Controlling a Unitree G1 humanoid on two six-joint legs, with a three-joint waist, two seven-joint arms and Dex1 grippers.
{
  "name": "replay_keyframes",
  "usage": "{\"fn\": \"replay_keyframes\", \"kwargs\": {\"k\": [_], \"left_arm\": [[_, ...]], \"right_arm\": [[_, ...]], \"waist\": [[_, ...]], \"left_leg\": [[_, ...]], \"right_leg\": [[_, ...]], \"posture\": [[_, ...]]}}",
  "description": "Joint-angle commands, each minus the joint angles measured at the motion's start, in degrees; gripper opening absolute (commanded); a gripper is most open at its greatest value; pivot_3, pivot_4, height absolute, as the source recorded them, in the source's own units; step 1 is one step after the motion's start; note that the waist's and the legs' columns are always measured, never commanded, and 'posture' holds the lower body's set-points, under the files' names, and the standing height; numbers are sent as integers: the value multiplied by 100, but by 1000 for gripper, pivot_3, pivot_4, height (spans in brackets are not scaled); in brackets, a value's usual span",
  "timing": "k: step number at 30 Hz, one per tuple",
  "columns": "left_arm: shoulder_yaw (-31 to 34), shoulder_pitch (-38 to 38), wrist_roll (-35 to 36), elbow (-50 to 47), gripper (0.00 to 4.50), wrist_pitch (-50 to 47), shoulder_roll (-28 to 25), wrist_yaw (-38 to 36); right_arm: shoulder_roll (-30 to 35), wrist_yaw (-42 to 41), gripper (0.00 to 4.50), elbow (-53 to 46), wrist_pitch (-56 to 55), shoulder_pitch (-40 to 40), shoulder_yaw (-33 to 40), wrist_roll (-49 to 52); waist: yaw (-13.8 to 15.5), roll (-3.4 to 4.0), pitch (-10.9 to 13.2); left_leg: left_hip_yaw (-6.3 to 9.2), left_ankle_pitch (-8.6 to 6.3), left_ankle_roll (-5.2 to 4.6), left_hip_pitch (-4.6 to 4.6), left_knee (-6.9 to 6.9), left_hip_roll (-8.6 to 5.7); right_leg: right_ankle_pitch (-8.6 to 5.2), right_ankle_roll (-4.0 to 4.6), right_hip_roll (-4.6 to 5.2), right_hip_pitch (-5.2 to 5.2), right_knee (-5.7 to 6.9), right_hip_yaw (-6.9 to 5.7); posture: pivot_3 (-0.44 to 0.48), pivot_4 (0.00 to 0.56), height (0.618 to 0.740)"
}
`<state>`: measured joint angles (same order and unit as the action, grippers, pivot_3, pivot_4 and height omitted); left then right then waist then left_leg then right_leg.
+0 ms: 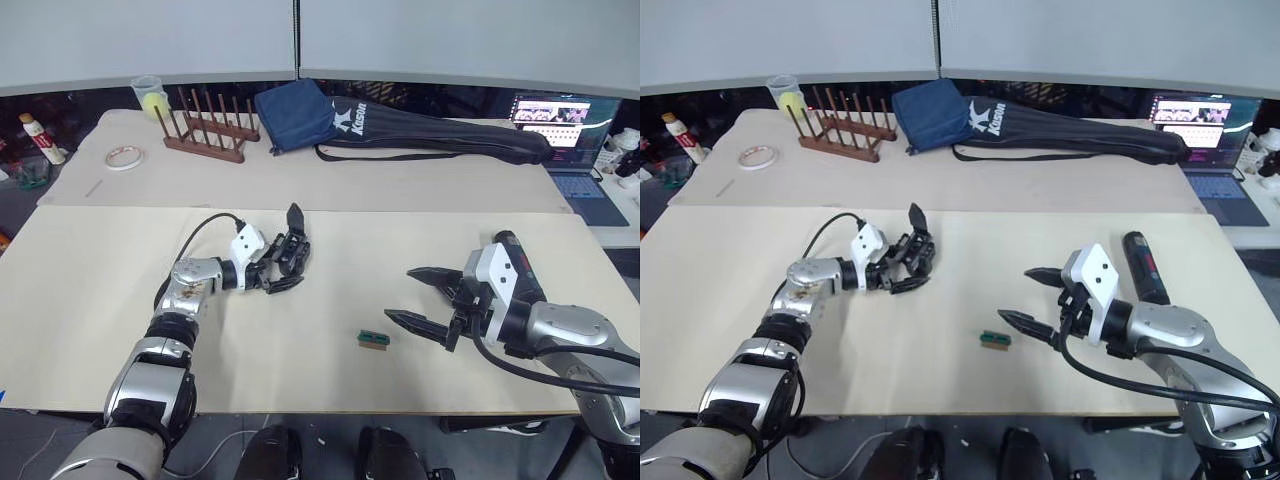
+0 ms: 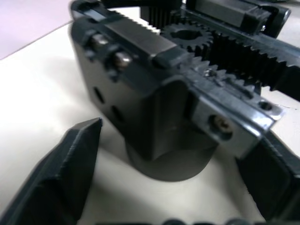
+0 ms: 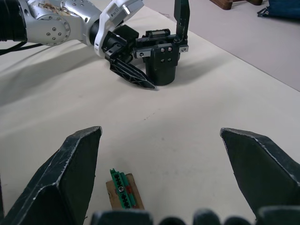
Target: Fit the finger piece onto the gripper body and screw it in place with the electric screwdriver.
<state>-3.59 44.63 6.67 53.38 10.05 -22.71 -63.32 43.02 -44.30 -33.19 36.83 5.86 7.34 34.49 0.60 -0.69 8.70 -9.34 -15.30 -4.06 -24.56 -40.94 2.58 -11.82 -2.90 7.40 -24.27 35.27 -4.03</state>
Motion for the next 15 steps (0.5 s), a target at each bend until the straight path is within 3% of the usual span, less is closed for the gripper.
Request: {"fn": "replay_keyframes", "kwargs": {"k": [1, 2, 6, 11, 15], "left_arm": [[140, -35, 145, -264, 2690, -1, 34, -83], [166, -73, 183, -350, 2302, -57, 48, -83], [304, -341, 399, -1220, 2305, -736, 162, 211], [145, -1228, 422, -3962, 2305, -2341, 644, 1529], [-181, -1885, 280, -5460, 2305, -3371, 992, 2276]], "right_arm": [[50, 13, 4500, -151, -36, 81, 97, 55], [44, 13, 4500, -151, -39, 83, 88, 55], [6, 28, 4500, -169, -55, 70, 42, 49], [-35, 72, 4500, -219, -100, -95, 60, 44], [-27, 80, 4500, -192, -205, -202, 29, -82]], "waist": [[-1, 0, 0], [-3, 0, 0], [-1, 0, 0], [18, -1, 1], [9, -1, 1]], "left_leg": [[0, 0, 0, 0, 0, 0], [0, 0, 0, 0, 0, 0], [0, 0, 0, -1, 0, 1], [6, 0, -1, -11, -5, 0], [6, -2, -4, -13, -12, -2]], "right_leg": [[0, 0, 0, 0, 1, 0], [0, 0, 0, 0, 1, 0], [0, 0, 0, 0, -1, 1], [3, -7, 1, -1, -3, 2], [6, -13, 1, 2, -4, 5]], "posture": [[0, 150, 740], [0, 150, 740], [0, 150, 740], [0, 150, 740], [0, 150, 740]]}}
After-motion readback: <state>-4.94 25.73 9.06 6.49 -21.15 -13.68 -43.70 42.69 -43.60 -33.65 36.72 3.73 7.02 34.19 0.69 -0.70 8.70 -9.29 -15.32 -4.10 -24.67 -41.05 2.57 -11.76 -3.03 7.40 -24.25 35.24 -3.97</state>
